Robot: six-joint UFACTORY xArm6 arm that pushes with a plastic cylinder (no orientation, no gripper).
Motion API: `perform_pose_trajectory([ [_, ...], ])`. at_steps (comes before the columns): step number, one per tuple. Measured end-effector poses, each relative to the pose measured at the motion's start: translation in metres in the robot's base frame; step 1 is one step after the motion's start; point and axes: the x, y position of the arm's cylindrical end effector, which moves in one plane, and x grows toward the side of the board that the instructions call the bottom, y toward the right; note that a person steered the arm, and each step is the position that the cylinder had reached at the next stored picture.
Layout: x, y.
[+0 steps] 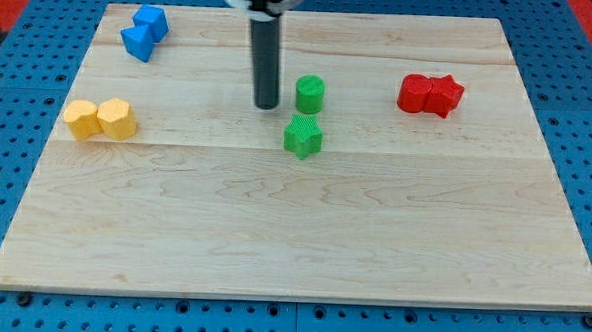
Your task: Move the yellow heart to the bottom of the green star
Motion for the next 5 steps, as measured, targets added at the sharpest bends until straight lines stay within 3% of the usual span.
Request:
perform_pose_trajectory([
  [3,-0.001,-0.044],
  [5,-0.014,-0.115],
])
